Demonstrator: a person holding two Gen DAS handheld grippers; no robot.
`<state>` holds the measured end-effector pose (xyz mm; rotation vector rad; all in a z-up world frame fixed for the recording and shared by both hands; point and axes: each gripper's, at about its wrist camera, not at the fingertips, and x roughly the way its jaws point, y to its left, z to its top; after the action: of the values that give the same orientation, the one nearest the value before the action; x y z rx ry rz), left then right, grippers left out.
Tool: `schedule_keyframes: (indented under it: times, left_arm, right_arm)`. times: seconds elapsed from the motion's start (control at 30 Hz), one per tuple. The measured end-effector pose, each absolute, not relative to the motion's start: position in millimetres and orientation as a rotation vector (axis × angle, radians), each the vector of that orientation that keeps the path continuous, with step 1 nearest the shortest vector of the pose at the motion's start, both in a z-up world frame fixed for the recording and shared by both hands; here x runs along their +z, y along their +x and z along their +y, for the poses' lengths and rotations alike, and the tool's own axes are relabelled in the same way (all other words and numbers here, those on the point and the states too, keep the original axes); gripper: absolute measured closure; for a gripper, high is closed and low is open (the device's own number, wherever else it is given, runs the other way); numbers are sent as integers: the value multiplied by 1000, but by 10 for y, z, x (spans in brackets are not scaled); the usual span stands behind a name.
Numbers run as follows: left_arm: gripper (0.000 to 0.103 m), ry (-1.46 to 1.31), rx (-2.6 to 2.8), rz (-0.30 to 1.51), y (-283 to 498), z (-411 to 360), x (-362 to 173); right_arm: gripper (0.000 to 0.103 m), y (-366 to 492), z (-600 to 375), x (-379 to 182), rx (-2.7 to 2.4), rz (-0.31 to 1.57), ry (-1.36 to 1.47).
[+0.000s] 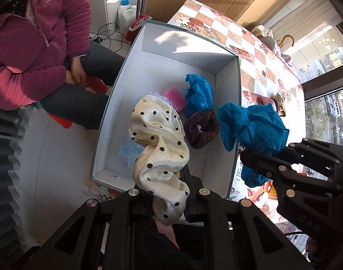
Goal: Organize soft objects
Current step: 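Lower the polka-dot scrunchie and blue glove into the box and open both tools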
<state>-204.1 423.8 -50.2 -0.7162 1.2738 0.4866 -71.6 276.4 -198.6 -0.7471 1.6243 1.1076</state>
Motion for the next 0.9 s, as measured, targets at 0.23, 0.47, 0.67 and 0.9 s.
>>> schedule_keyframes:
  times: [0.23, 0.47, 0.67, 0.9]
  left_arm:
    - [82, -671, 493, 1290, -1784, 4453, -525]
    - [81, -675, 491, 1291, -1690, 4535, -517]
    - [74, -697, 458, 1298, -1698, 4469, -600]
    - [36, -721, 477, 1263, -1802, 4463, -569]
  right_arm:
    - [83, -454, 3126, -2044, 1095, 1588, -756]
    - [83, -282, 3486, -2022, 1104, 1560, -744]
    - [83, -257, 3615, -2141, 1099, 1593, -745]
    - [26, -128, 3587, -2016, 1061, 1522, -702]
